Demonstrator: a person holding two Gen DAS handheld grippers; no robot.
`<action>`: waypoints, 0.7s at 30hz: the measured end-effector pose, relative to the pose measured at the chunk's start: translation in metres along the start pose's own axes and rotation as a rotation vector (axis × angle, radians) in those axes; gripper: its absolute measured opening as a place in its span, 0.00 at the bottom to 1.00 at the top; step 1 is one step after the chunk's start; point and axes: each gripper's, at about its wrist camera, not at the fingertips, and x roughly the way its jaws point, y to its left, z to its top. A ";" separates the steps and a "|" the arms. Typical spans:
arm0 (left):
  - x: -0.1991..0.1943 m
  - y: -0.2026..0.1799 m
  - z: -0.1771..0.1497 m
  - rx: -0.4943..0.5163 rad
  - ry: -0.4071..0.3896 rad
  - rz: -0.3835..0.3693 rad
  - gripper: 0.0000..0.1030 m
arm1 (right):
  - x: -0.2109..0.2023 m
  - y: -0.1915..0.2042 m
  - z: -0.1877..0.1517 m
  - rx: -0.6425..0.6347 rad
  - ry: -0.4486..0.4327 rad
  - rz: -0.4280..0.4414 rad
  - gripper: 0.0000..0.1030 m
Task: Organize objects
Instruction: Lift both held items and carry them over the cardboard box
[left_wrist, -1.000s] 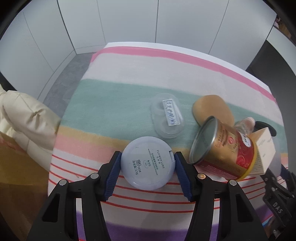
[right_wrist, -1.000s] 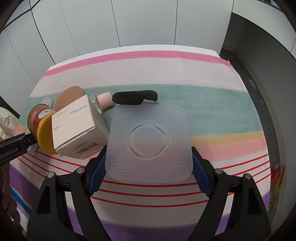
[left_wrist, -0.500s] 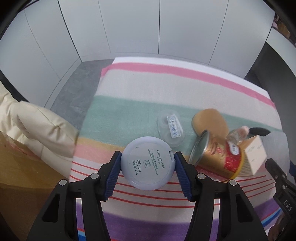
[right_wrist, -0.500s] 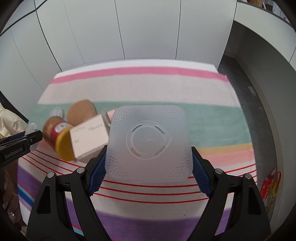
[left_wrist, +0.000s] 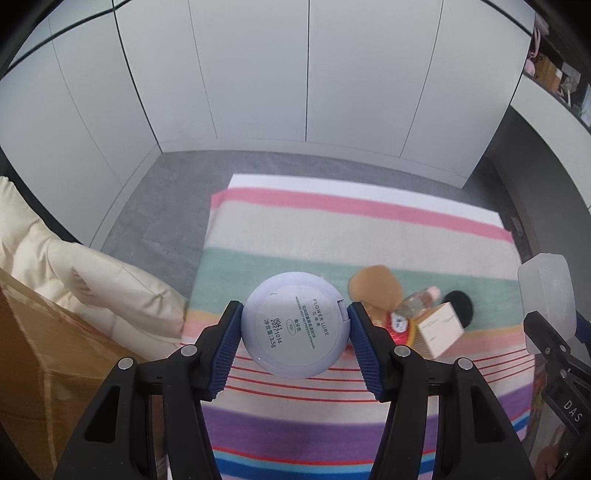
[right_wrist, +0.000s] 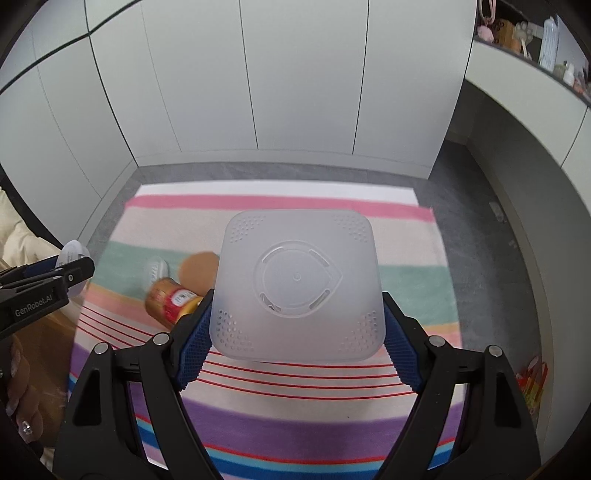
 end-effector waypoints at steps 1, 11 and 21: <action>-0.006 -0.001 0.002 0.000 -0.006 -0.002 0.57 | -0.007 0.001 0.004 -0.003 -0.008 0.000 0.82; -0.075 -0.001 0.024 0.001 -0.082 -0.017 0.57 | -0.075 0.003 0.038 -0.013 -0.078 -0.016 0.82; -0.150 -0.013 0.044 0.042 -0.179 0.000 0.57 | -0.138 0.009 0.065 -0.028 -0.132 -0.043 0.82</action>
